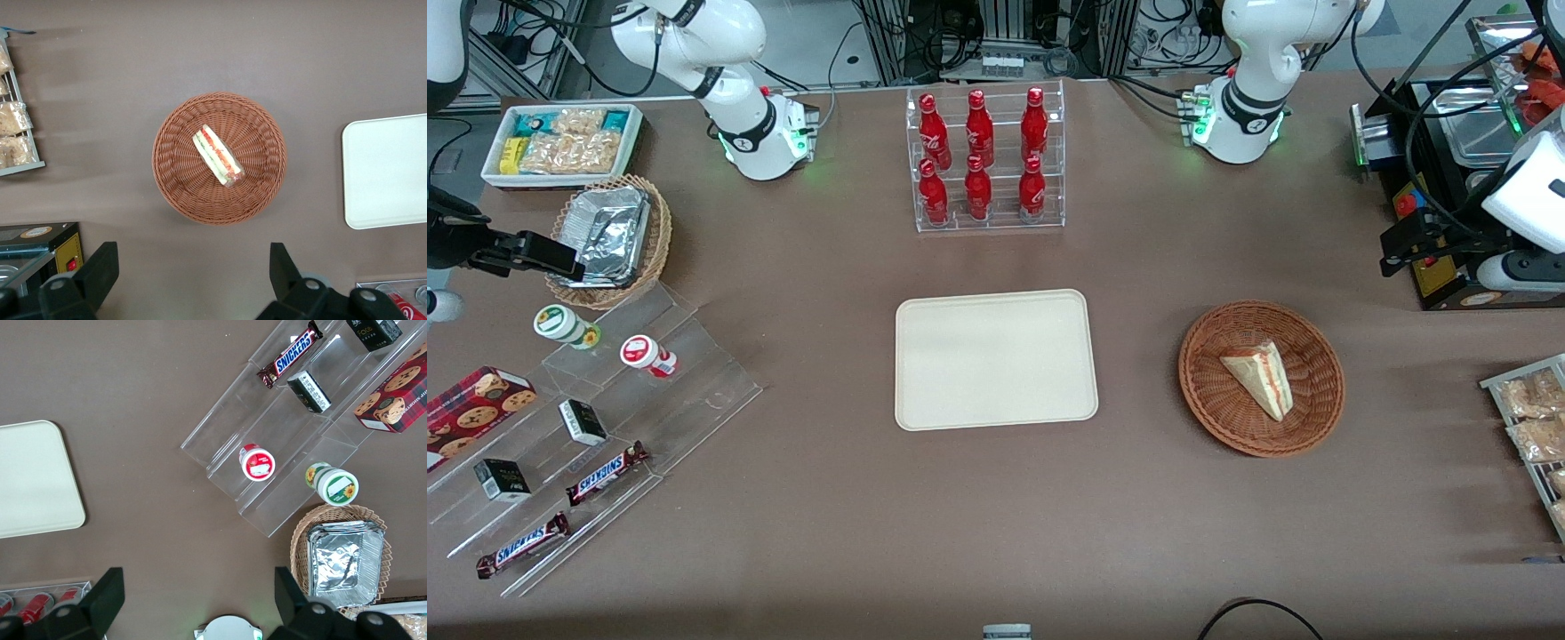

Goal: Place sandwich from basket to tray
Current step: 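Move the left gripper over the wrapped sandwich in the wicker basket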

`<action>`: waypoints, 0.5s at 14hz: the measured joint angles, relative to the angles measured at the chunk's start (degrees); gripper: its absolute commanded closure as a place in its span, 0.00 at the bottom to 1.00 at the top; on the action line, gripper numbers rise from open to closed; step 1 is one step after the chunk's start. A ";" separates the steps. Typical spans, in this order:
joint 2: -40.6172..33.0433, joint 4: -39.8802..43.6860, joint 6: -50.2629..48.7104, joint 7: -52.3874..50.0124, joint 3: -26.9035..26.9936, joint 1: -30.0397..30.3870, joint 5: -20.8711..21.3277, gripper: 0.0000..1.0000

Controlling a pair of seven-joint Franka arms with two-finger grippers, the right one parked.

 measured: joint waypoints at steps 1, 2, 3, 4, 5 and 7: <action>-0.03 0.03 -0.42 0.00 0.00 0.04 0.00 0.00; -0.14 0.03 -1.17 0.00 -0.02 0.04 0.00 0.00; -0.26 0.04 -1.73 0.00 -0.05 0.04 0.00 0.00; -0.30 0.04 -2.05 0.00 -0.10 0.04 0.00 0.00; -0.29 -0.06 -2.19 -0.01 -0.14 0.03 0.05 0.00; -0.21 -1.39 -2.04 -0.69 -0.19 -0.08 0.15 0.00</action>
